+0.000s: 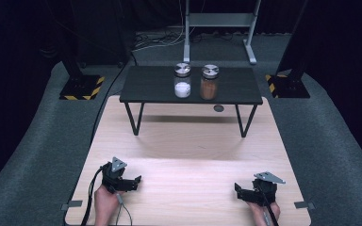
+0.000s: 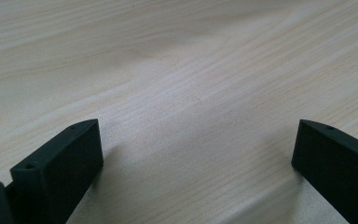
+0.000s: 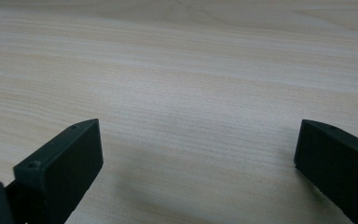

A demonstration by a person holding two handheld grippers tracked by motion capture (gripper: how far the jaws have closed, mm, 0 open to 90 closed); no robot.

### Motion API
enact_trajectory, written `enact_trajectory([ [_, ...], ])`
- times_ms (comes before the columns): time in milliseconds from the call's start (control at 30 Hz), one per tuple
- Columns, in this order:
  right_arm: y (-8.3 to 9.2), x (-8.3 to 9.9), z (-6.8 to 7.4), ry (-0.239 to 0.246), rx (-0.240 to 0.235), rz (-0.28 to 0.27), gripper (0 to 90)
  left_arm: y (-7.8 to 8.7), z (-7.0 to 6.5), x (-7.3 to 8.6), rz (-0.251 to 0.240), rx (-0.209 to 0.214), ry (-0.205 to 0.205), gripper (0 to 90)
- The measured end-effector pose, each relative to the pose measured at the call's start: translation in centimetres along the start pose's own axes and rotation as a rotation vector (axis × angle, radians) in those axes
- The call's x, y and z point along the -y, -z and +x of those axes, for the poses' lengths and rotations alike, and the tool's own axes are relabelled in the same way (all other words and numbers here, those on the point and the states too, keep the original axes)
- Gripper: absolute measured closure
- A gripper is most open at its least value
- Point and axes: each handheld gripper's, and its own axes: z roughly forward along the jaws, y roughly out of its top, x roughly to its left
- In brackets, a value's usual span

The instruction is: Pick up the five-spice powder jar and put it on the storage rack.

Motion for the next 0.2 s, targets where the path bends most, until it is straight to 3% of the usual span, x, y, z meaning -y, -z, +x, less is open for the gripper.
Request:
enact_trajectory([
  [200,-0.02,-0.03,0.07,0.001,0.001,0.002,0.0,0.00,0.00,0.00,0.000,0.001,-0.001,1.6],
])
